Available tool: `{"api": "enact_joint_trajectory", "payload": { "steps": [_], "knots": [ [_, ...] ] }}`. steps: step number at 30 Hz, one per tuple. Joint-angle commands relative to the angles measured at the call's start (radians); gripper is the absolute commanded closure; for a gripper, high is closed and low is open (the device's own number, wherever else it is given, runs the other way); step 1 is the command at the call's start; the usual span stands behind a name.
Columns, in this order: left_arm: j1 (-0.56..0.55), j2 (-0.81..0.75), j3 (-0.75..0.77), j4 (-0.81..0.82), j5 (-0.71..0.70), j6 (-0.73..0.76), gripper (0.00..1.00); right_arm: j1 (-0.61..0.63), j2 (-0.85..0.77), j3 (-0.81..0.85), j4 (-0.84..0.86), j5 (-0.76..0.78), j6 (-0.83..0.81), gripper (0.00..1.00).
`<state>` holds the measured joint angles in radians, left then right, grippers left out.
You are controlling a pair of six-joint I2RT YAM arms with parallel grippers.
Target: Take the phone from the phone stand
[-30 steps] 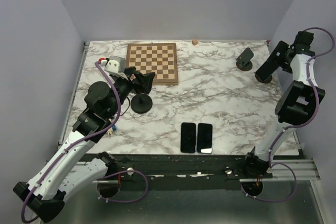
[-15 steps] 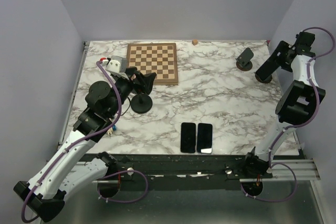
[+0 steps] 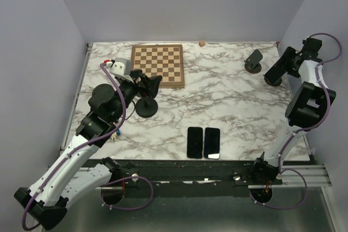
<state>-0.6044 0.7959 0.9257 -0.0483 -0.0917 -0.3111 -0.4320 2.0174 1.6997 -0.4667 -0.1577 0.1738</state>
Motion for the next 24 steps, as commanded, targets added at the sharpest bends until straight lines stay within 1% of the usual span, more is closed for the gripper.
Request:
{"api": "enact_joint_trajectory", "payload": {
  "steps": [1,4,9,14,24],
  "knots": [
    [-0.004,0.000,0.017,-0.002,0.030,-0.005,0.06,-0.009,-0.023,-0.034,0.066,-0.019,-0.016,0.21],
    [-0.005,0.000,0.017,-0.001,0.033,-0.005,0.06,-0.010,-0.018,-0.033,0.069,-0.031,-0.015,0.22],
    [-0.005,0.001,0.017,0.000,0.035,-0.006,0.06,-0.011,-0.036,-0.077,0.131,-0.049,-0.002,0.23],
    [-0.005,0.002,0.016,0.001,0.035,-0.006,0.06,-0.016,-0.036,-0.092,0.158,-0.063,0.008,0.27],
    [-0.011,0.003,0.018,0.001,0.040,-0.006,0.06,-0.043,-0.065,-0.171,0.259,-0.157,0.032,0.26]
  ]
}}
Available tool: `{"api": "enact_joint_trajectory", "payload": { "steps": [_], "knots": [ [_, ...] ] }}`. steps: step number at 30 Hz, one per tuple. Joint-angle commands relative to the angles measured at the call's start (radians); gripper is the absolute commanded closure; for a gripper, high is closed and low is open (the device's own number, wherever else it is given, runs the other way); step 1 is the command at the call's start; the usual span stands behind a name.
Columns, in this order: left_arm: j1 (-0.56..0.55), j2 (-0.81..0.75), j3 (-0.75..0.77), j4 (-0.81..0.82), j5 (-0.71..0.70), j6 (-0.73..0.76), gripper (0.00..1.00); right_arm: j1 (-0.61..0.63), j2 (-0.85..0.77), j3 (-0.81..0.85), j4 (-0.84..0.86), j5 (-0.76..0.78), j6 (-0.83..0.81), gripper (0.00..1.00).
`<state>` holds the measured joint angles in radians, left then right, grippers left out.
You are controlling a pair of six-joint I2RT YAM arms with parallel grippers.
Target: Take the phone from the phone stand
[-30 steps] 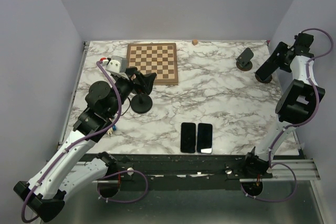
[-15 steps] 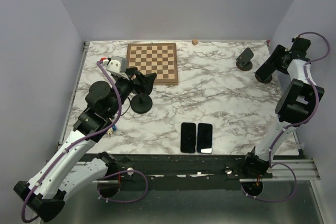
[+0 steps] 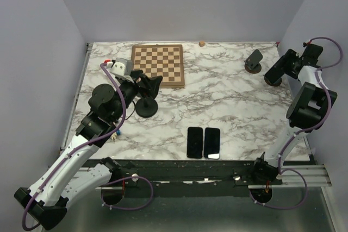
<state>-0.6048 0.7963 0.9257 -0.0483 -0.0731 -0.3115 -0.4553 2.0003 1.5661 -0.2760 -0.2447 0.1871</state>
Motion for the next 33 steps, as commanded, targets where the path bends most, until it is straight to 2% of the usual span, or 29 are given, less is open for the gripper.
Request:
{"api": "enact_joint_trajectory", "payload": {
  "steps": [1,10,33],
  "knots": [
    [-0.011,0.002,0.017,0.001,0.021,-0.006,0.06,-0.022,-0.053,-0.047,0.080,-0.084,0.019,0.26],
    [-0.015,0.005,0.016,0.001,0.022,-0.003,0.07,-0.039,-0.083,-0.098,0.169,-0.173,0.039,0.28],
    [-0.016,0.006,0.018,0.001,0.022,0.005,0.07,-0.097,-0.051,-0.115,0.224,-0.305,0.038,0.39]
  ]
}}
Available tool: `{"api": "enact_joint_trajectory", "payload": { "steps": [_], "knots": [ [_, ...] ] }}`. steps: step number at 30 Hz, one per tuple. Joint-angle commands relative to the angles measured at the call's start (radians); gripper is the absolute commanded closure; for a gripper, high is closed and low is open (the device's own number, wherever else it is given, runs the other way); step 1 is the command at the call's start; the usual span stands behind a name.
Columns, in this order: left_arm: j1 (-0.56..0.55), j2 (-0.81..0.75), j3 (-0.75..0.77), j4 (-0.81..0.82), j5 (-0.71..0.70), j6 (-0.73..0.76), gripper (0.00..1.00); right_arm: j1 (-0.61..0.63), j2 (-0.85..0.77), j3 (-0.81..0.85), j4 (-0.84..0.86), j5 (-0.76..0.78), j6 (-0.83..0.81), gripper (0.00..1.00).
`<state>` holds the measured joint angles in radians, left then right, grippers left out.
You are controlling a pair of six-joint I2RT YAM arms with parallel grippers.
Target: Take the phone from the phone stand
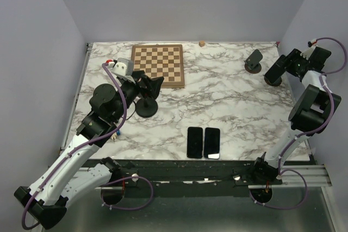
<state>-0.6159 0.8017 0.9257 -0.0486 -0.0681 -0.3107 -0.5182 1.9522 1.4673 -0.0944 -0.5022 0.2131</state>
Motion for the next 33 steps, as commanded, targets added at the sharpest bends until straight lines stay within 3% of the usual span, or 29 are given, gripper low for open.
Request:
{"api": "enact_joint_trajectory", "payload": {
  "steps": [1,7,17,27,33],
  "knots": [
    [-0.005,0.001,0.018,0.001,0.019,0.004,0.07,-0.036,-0.003,-0.019,0.044,-0.052,0.011,0.40],
    [-0.007,0.001,0.018,0.001,0.018,0.005,0.07,-0.039,0.001,-0.031,0.053,-0.059,-0.008,0.51],
    [-0.007,0.005,0.016,0.004,0.025,0.001,0.07,-0.042,-0.014,-0.055,0.059,-0.071,-0.042,0.80],
    [-0.007,0.004,0.012,0.012,0.024,0.001,0.07,-0.041,-0.113,-0.130,0.151,-0.040,-0.010,0.96],
    [-0.006,-0.001,0.006,0.018,0.024,0.001,0.07,-0.042,-0.156,-0.149,0.164,-0.028,-0.001,0.99]
  ]
}}
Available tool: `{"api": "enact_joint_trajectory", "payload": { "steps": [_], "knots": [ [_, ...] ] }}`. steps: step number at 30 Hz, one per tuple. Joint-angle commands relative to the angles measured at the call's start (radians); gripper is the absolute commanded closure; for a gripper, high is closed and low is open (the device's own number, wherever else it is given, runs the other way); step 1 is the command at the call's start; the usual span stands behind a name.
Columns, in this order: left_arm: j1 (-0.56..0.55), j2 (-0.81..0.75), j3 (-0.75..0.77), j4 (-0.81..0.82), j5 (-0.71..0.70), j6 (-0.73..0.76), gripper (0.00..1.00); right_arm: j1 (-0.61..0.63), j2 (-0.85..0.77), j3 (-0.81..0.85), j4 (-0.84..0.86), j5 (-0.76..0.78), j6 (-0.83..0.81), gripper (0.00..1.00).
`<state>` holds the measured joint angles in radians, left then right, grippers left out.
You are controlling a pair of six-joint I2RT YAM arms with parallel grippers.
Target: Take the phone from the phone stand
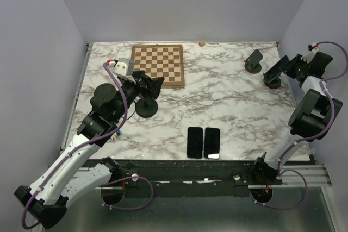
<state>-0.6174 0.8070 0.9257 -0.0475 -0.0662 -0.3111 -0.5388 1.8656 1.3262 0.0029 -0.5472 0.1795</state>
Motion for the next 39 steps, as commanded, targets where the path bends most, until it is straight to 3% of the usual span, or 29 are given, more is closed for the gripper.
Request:
{"api": "enact_joint_trajectory", "payload": {
  "steps": [1,16,28,33,39],
  "knots": [
    [-0.005,-0.008,0.005,0.017,0.022,0.001,0.07,-0.021,-0.075,-0.009,0.071,0.014,0.039,0.99],
    [-0.005,-0.014,0.002,0.023,0.033,-0.008,0.07,-0.011,-0.326,-0.164,0.123,0.064,0.239,0.99],
    [-0.007,0.008,-0.005,0.028,0.006,0.012,0.07,0.130,-0.635,-0.425,0.060,0.091,0.276,0.99],
    [-0.007,0.020,-0.003,0.026,0.012,0.010,0.07,0.253,-0.677,-0.373,-0.143,0.115,0.192,0.99],
    [-0.006,0.032,-0.002,0.027,0.022,0.003,0.07,0.373,-0.544,-0.169,-0.509,0.098,0.086,0.99]
  ]
}}
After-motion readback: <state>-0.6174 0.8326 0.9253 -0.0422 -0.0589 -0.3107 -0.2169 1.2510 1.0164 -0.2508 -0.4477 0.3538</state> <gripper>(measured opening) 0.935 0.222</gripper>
